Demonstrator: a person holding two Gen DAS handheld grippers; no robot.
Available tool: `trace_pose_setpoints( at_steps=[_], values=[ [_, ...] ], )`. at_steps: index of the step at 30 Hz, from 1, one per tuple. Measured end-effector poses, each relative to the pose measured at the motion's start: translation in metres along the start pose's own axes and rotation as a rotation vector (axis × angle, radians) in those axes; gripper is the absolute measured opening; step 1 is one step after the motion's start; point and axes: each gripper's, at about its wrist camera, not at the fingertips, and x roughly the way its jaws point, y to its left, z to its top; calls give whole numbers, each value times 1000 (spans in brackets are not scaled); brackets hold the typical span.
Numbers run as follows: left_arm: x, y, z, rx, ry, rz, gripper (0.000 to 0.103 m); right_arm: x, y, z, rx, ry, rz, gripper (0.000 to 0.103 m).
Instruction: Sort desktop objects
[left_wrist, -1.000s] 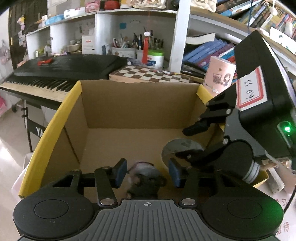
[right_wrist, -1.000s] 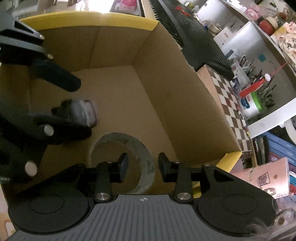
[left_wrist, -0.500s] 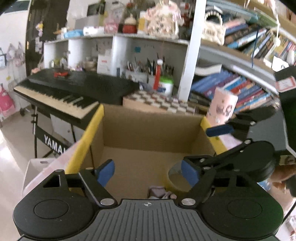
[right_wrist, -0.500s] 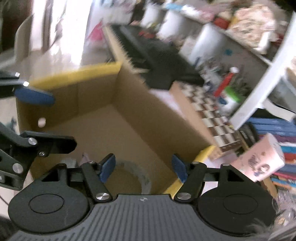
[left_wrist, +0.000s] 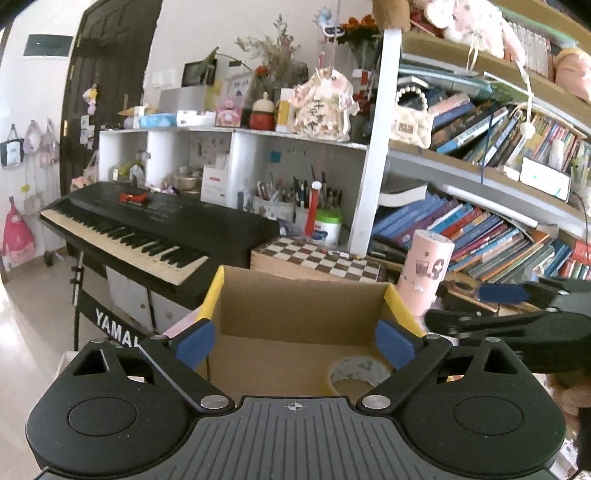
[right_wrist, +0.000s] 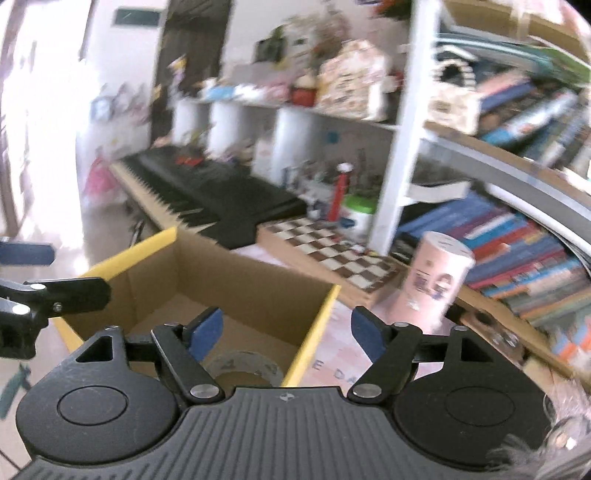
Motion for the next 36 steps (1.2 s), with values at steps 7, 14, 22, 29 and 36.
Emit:
trace_pose_setpoints(
  at_steps=[7,14,22,29,36],
  values=[
    [-23,7,-6,-22,-28,7,96,-50,-5,-24,151,-57,-112,78],
    [-45,12,-15,-19,-43,-6,96,-89,0,-47,254,-78,-226,79],
    [-69,16,-35,-16,-13,-30,96,-118,19,-76,298,-53,-314,80],
    [-88,18,-52,0,20,-52,97,-141,42,-102,316,-9,-349,80],
    [-105,17,-71,34,47,-63,97,-160,67,-123,332,28,-354,80]
  ],
)
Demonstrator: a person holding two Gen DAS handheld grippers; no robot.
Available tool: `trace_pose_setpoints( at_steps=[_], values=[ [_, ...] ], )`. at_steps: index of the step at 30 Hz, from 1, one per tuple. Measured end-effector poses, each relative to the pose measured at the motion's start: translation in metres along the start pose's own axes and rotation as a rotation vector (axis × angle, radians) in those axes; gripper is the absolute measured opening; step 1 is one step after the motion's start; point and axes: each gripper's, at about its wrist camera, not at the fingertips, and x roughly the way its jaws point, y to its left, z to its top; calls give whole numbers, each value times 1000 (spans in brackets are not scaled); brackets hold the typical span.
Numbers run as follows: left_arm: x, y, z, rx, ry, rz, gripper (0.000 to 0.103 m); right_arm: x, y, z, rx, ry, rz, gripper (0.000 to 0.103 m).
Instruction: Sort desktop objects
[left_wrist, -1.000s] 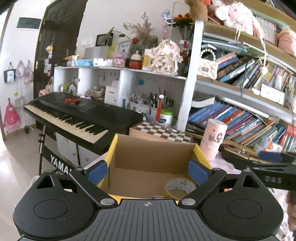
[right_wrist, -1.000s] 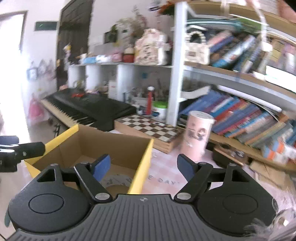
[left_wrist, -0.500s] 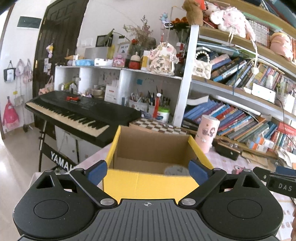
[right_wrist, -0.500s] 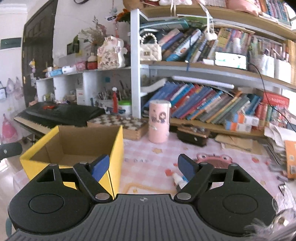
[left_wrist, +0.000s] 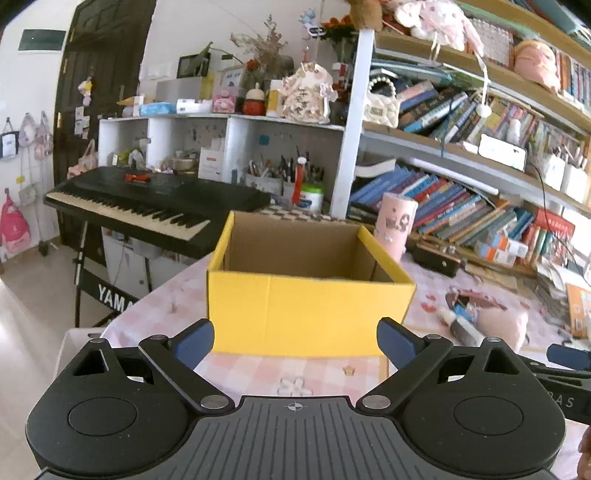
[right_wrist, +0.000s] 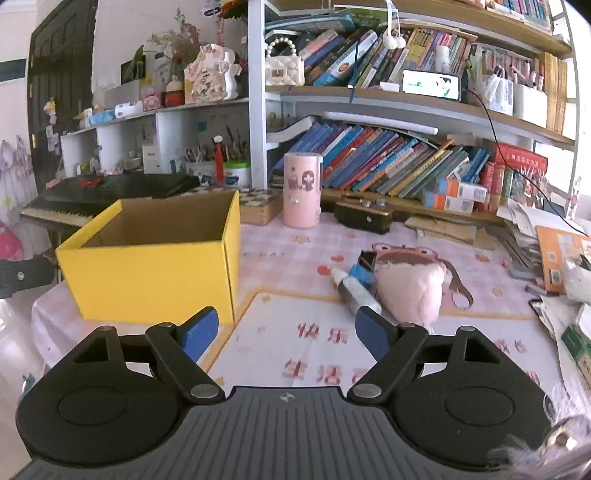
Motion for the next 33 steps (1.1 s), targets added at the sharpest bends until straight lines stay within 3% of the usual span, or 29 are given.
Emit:
trace_pose_setpoints(
  at_steps=[13,33],
  values=[
    [-23,-2,-36,26,96,-31,97,-33,12,-33,29,58,-32,82],
    [-25,-23,-52,83,158,-118,97,-53,3,-59,55,129,-91,82]
  ],
)
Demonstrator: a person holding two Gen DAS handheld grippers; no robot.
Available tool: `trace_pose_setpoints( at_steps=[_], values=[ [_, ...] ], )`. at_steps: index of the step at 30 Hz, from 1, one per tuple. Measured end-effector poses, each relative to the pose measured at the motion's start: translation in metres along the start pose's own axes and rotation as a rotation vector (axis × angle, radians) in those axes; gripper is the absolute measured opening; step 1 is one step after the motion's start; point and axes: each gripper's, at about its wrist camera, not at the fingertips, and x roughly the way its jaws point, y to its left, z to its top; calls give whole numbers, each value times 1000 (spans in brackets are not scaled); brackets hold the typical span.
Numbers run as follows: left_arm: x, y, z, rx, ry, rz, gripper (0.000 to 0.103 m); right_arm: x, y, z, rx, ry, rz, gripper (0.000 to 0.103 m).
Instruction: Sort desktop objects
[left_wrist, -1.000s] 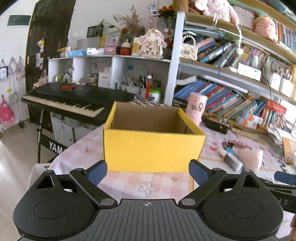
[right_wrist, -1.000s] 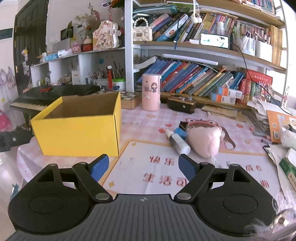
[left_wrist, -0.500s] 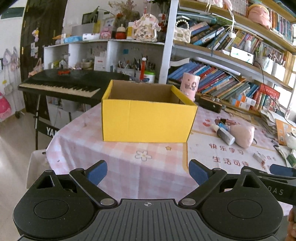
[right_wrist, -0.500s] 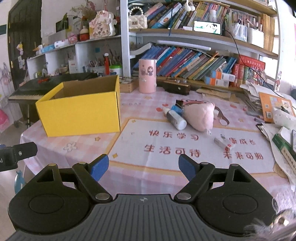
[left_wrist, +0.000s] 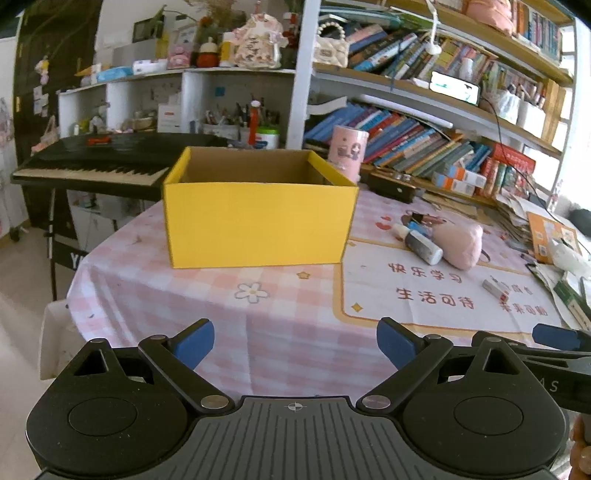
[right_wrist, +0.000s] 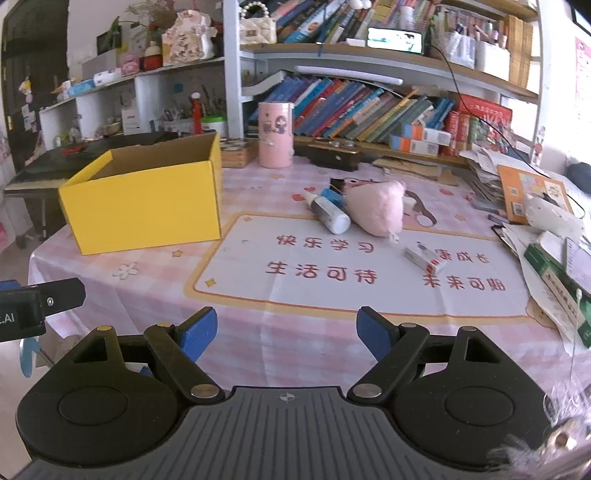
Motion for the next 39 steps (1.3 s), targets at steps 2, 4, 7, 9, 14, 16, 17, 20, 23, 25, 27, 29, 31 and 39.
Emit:
trace_pose_setpoints(
  at_steps=[2,4,7,9,14,16,17,20,23,25,27,29,31,39],
  values=[
    [3,-5,1,13,7,-15,97,0,-5,-1,9,3,-12,82],
    [7,-10,1,29,14,-34,97,0,-11,-3,24,6,-29,82],
    [13,-19,2,50,22,-57,97,1,-20,-4,45,13,-52,82],
    [17,-25,3,63,27,-71,97,1,-27,-6,61,18,-69,82],
    [28,-44,8,95,36,-103,97,4,-44,-6,91,25,-102,82],
    [33,-53,10,104,39,-116,97,5,-51,-5,98,26,-114,82],
    [35,-57,10,109,41,-122,97,6,-56,-5,102,27,-120,82],
    [43,-69,13,125,49,-138,97,10,-68,-2,116,33,-138,82],
    [51,-79,17,129,52,-144,97,16,-80,2,127,40,-151,82],
    [57,-85,19,127,55,-143,97,21,-87,5,128,45,-152,82],
    [62,-90,22,125,58,-140,97,26,-93,8,125,49,-147,82],
    [68,-96,25,124,64,-137,97,30,-98,12,121,52,-142,82],
    [74,-103,27,125,71,-135,97,37,-106,15,120,60,-139,82],
    [100,-129,36,128,89,-127,97,64,-135,29,119,92,-123,82]
  ],
)
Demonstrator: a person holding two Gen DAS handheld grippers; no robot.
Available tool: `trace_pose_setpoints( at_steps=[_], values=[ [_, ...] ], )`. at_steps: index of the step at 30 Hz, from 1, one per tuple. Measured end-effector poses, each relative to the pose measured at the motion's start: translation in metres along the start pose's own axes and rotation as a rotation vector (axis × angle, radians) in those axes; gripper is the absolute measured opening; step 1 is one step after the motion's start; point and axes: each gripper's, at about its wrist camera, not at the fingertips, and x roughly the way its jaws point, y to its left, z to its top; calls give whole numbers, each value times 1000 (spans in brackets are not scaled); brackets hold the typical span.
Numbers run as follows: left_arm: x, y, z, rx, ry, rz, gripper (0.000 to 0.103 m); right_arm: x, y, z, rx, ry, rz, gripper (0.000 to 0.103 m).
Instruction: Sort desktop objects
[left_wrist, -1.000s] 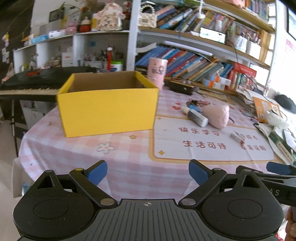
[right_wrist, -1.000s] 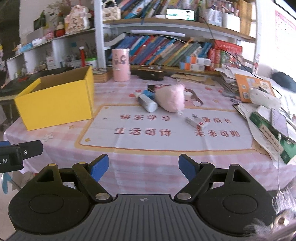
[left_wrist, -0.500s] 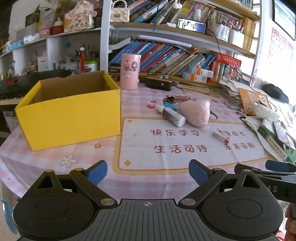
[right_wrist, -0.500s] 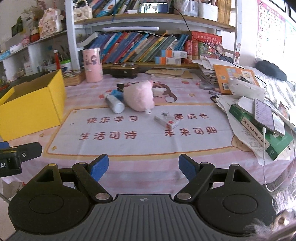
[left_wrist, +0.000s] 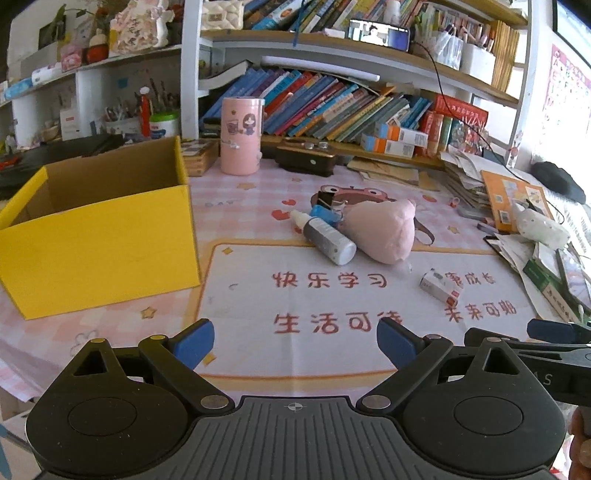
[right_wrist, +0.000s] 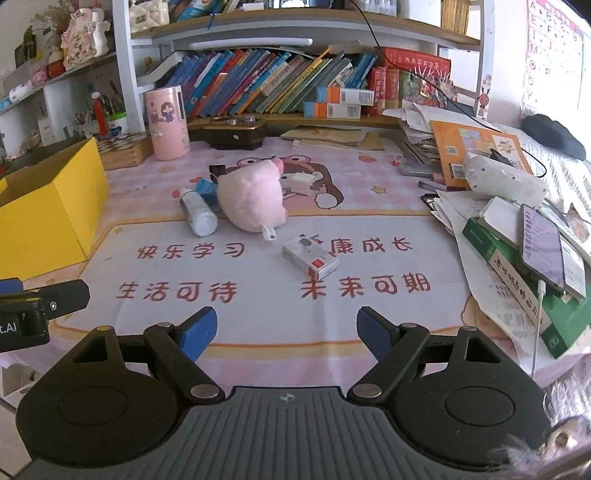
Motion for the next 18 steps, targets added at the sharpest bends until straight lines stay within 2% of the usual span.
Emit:
trace_pose_setpoints(
  at_steps=[18],
  values=[
    [49,-38,25,-54,32,71,97,64,-41,39,-65,82,82,82]
  ],
)
